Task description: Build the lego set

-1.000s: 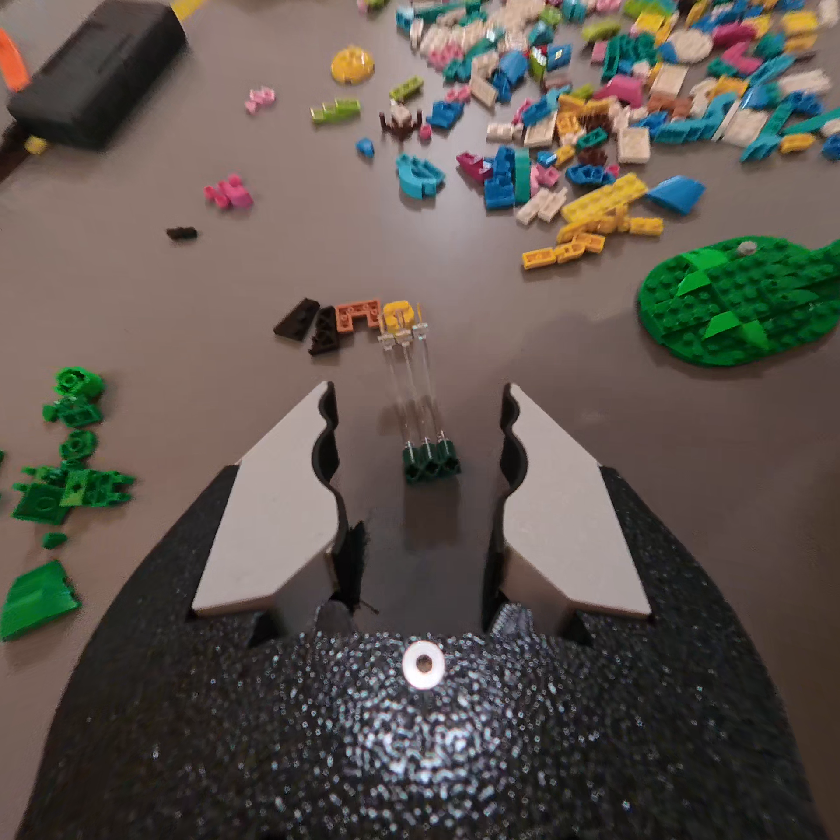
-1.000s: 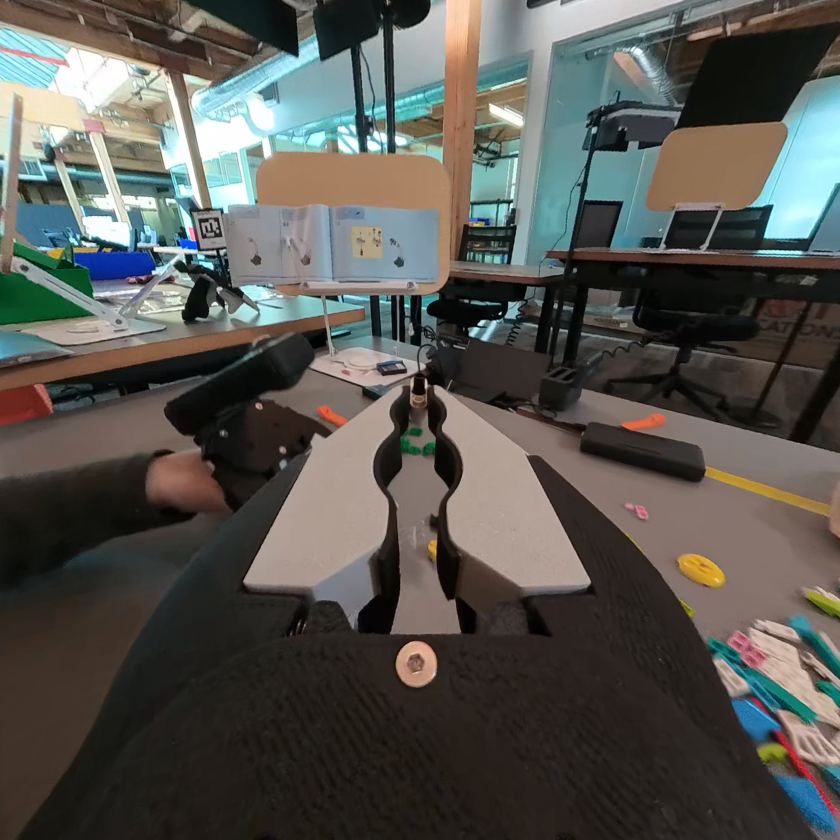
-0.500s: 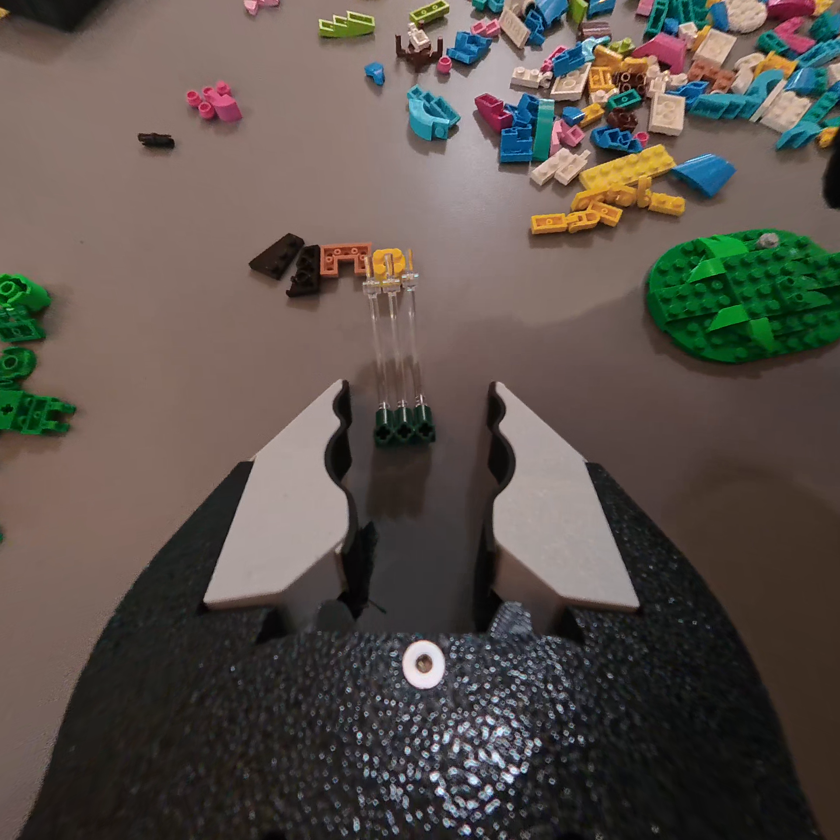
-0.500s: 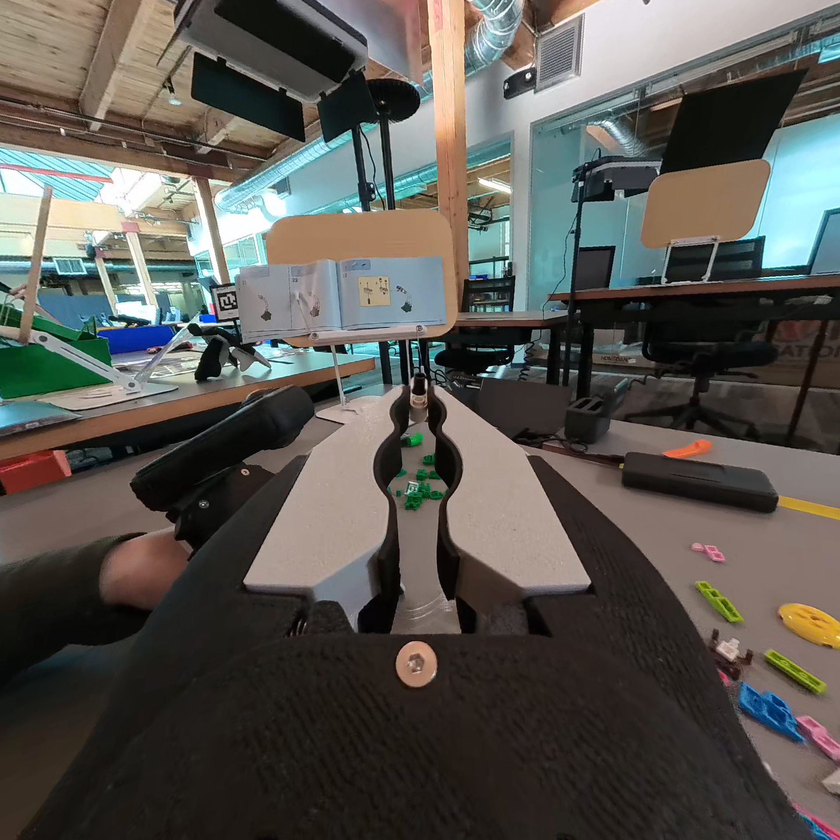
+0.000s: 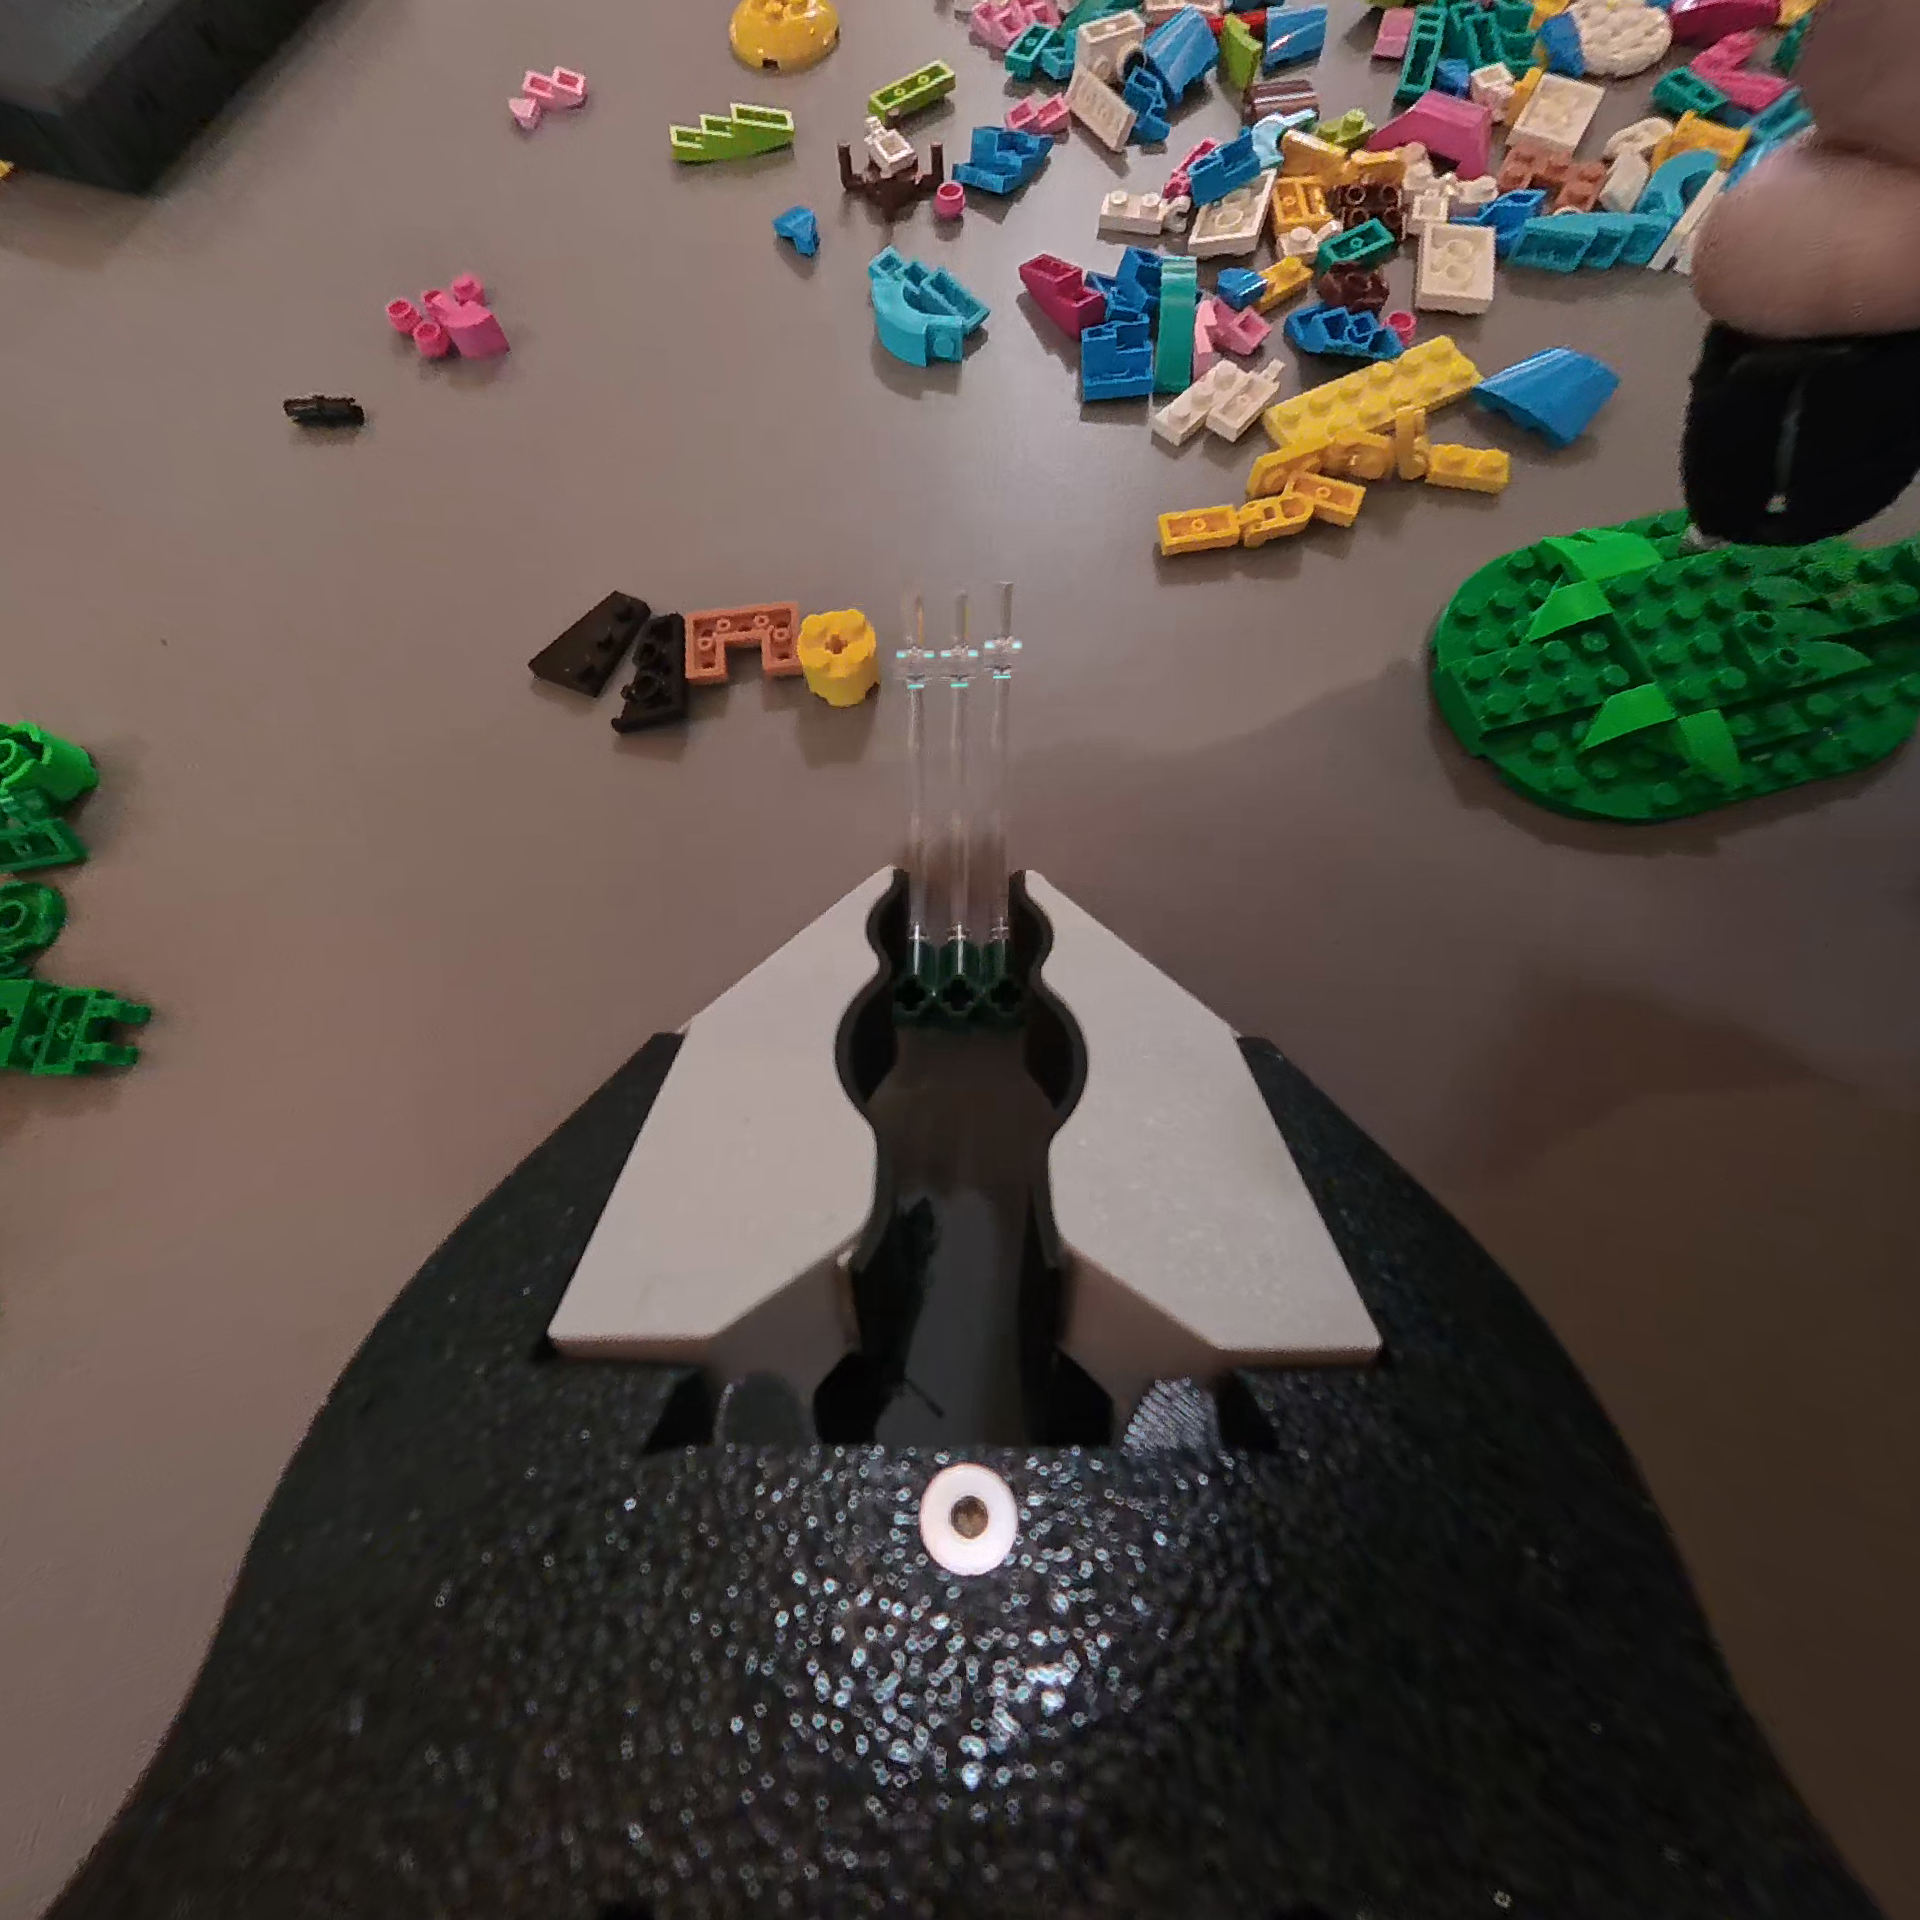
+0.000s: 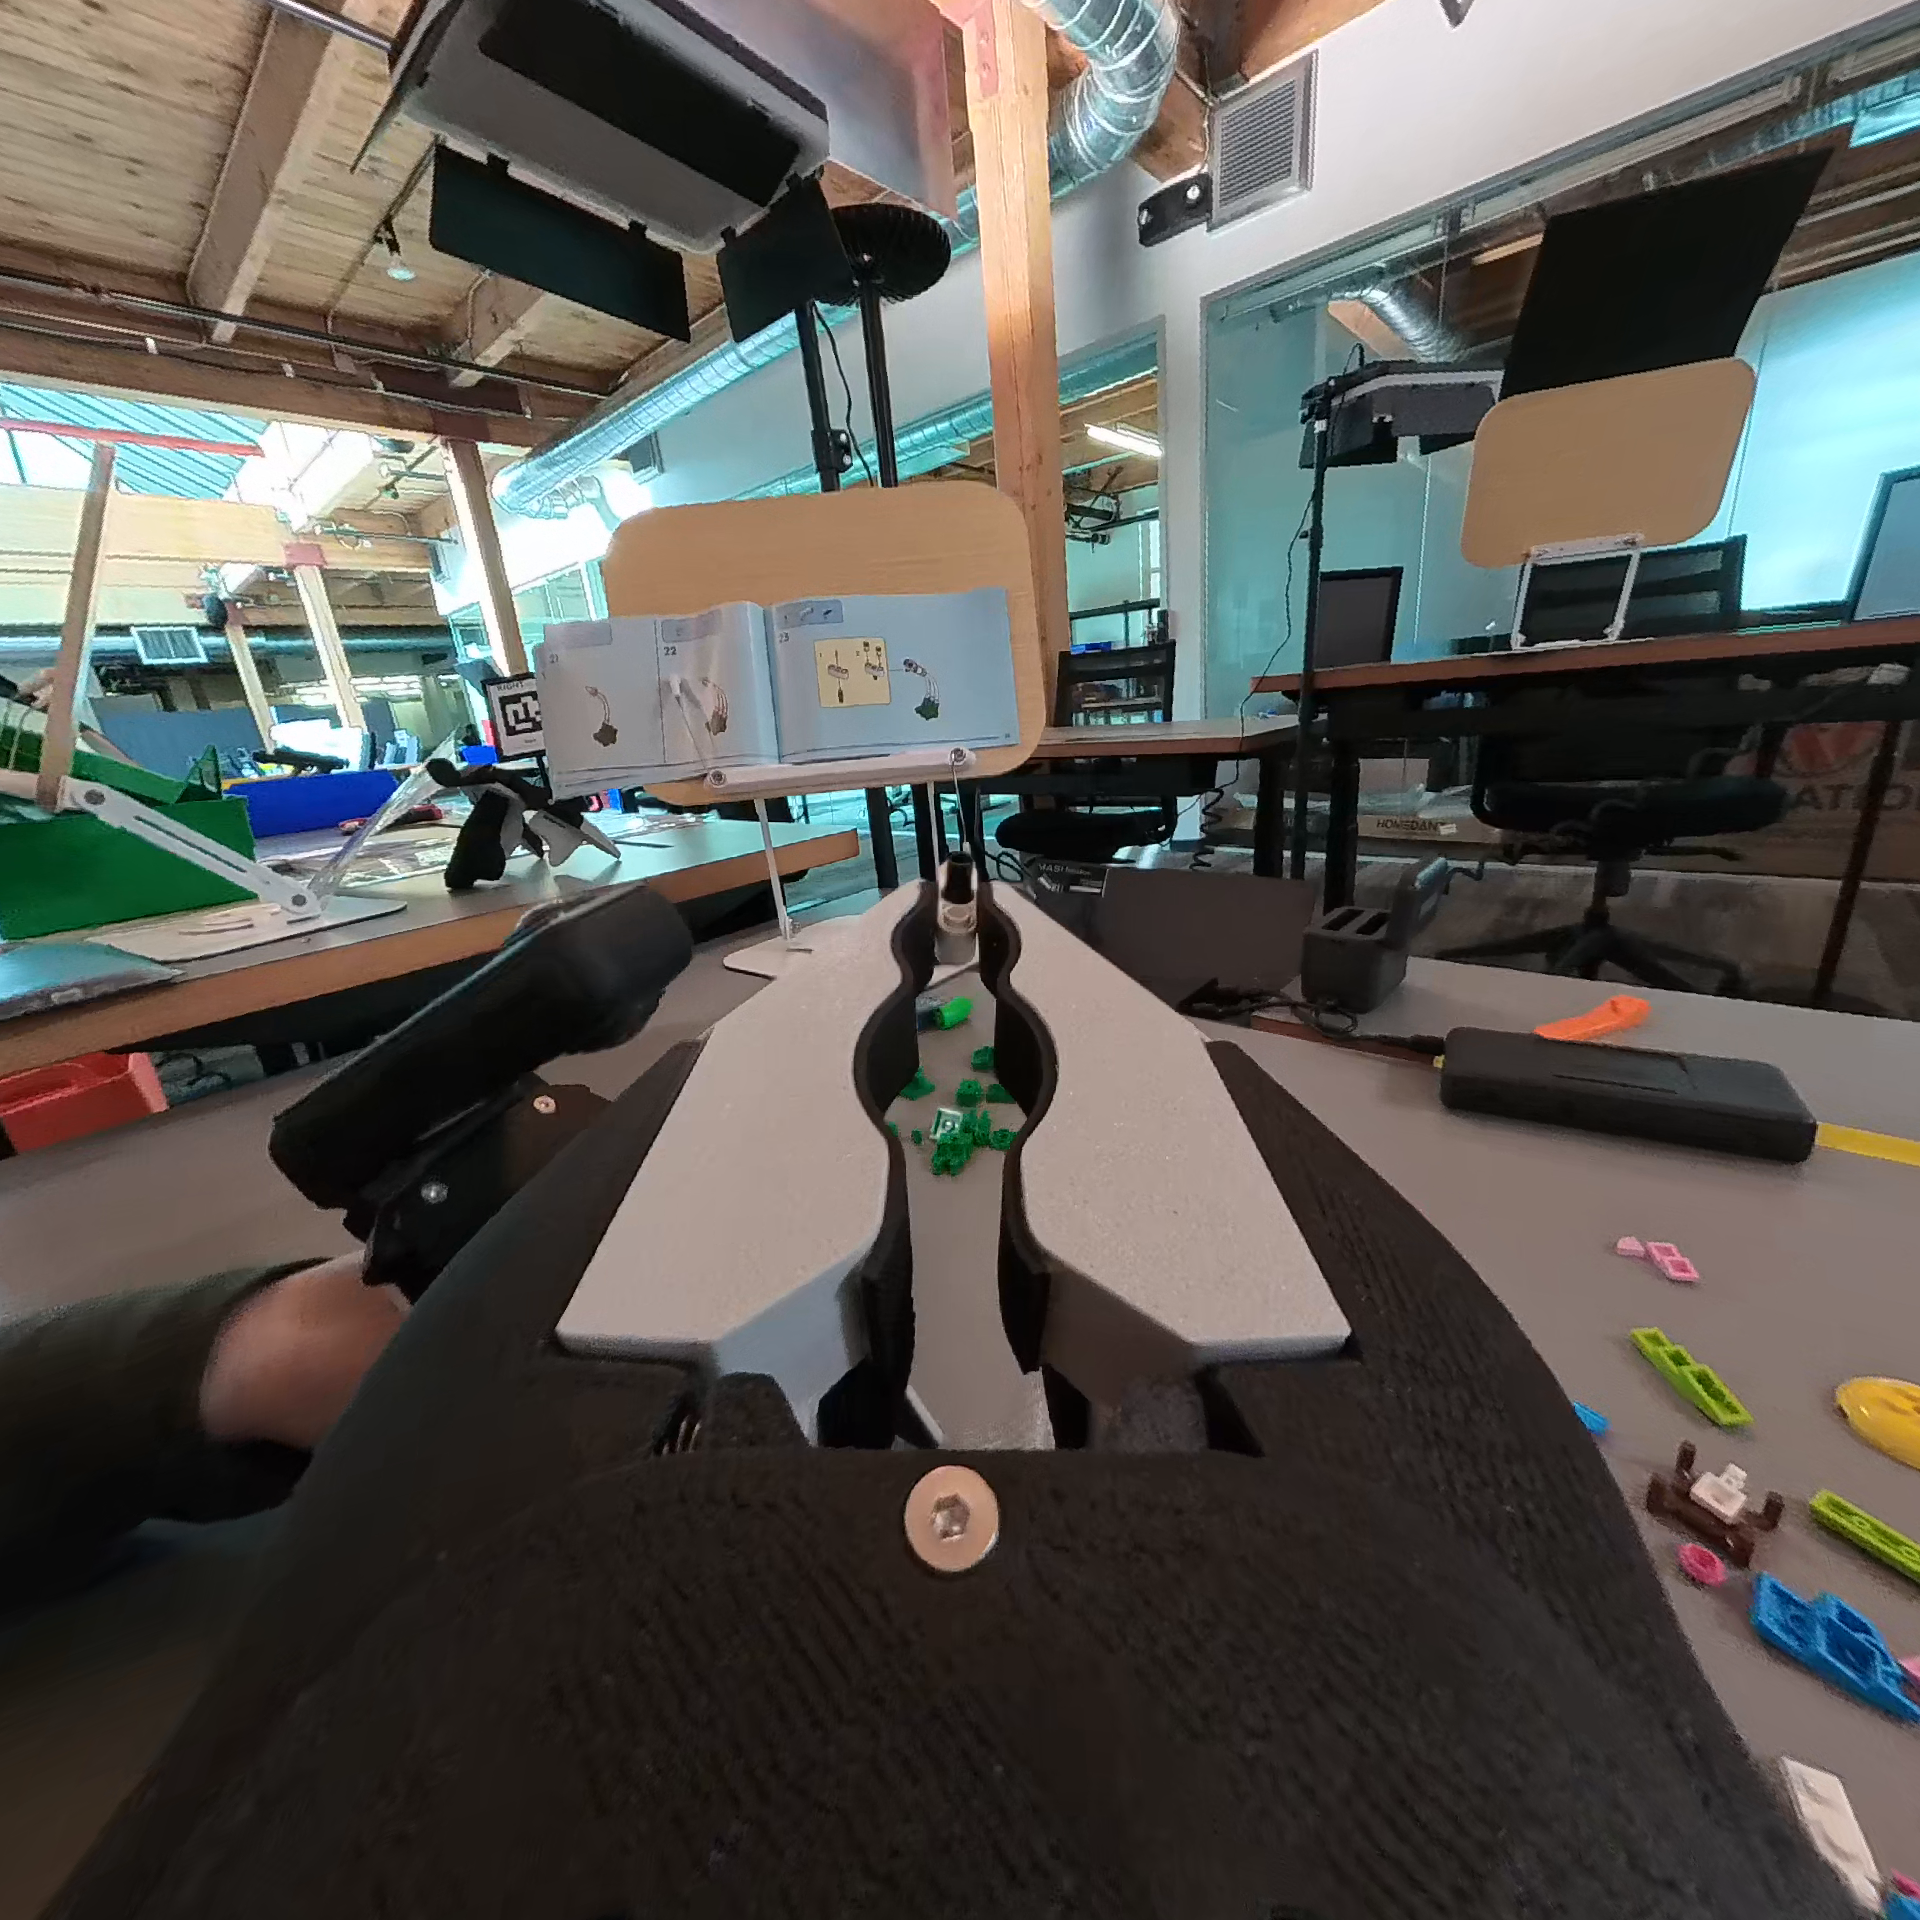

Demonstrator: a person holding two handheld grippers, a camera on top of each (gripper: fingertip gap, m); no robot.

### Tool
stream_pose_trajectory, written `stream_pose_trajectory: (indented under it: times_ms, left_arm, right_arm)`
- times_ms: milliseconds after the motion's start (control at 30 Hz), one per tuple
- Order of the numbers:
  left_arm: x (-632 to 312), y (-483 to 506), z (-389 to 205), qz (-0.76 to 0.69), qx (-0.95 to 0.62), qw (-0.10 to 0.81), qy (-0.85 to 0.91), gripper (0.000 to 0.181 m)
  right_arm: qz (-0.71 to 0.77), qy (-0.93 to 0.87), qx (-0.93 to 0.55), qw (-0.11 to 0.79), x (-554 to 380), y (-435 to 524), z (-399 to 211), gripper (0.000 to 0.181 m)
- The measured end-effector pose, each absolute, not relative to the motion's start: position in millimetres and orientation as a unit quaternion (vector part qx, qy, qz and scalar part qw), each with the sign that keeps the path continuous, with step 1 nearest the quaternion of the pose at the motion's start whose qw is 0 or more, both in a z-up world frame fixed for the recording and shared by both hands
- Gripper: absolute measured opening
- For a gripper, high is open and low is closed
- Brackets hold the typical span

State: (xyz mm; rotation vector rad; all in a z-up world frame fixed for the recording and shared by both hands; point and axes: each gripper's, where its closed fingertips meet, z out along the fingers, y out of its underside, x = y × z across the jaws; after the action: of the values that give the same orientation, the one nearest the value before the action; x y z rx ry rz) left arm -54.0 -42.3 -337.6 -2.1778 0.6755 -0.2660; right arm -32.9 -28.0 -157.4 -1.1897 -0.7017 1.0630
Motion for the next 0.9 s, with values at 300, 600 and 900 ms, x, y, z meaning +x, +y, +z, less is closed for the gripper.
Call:
stream_pose_trajectory:
  times_ms: [300,600,900]
  left_arm:
    - [-61,-42,-337,-0.116,-0.86,0.415,0.274,0.016]
    - [-73,-39,-316,-0.102,-0.839,0.47,0.254,0.015]
    - [-76,-38,-287,-0.116,-0.804,0.532,0.239,0.015]
  right_arm:
    - [0.47,-0.305,-0.523,0.642,-40,-25,-158,0.006]
    - [0.523,-0.285,-0.567,0.569,-50,-17,-182,0.006]
    - [0.535,-0.296,-0.598,0.518,-58,-17,-203,0.006]
